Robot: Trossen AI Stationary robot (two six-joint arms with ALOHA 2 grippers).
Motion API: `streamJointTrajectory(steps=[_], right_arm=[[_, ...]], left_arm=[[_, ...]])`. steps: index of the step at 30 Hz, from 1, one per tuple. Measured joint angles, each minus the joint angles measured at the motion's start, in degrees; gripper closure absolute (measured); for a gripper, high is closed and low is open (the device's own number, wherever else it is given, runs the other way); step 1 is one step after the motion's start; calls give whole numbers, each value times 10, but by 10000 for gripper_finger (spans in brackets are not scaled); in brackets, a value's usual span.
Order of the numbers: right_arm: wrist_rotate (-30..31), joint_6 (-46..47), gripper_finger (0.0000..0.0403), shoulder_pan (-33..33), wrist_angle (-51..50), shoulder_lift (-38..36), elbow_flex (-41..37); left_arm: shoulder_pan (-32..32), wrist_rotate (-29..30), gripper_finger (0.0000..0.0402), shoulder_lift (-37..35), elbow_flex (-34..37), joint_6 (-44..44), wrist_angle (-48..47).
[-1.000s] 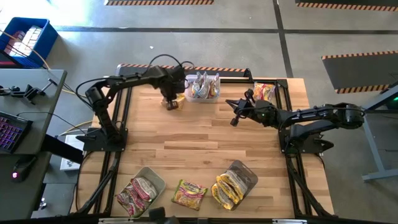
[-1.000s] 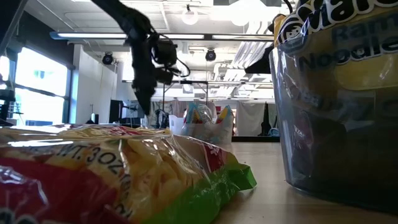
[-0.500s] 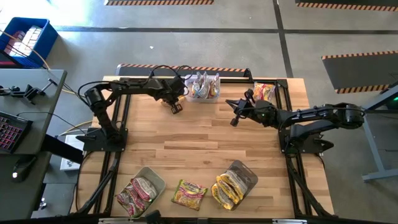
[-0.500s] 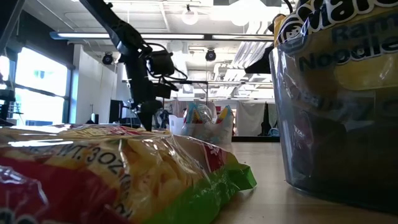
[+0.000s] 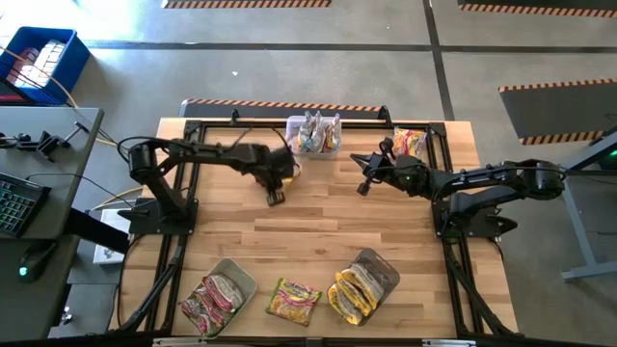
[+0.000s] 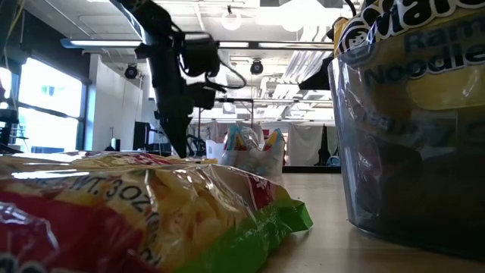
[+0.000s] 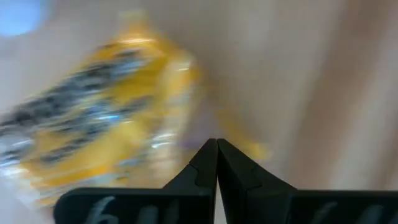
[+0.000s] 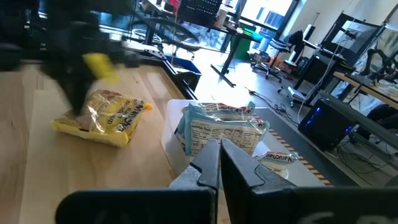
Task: Sort Maruchan noodles
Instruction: Put the yellow noodle pack into the black bin
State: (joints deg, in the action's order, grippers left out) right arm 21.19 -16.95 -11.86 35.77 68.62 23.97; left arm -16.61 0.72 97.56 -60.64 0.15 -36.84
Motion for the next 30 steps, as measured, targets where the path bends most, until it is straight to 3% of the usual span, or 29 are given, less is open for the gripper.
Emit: streamJointTrajectory(steps=[8, 11, 17, 22, 30], right_arm=[[0, 0, 403, 0, 0, 0, 0], [0, 0, 403, 0, 0, 0, 0], [-2, 4, 403, 0, 0, 0, 0], [-2, 4, 403, 0, 0, 0, 0], [-2, 1, 403, 0, 0, 0, 0]], left_arm=[[111, -29, 401, -6, -9, -4, -5], [91, -13, 401, -34, -13, -19, -6], [-8, 135, 401, -48, 2, -46, -13], [-36, 92, 401, -17, 34, -36, 30], [19, 36, 402, -8, 56, -35, 95]])
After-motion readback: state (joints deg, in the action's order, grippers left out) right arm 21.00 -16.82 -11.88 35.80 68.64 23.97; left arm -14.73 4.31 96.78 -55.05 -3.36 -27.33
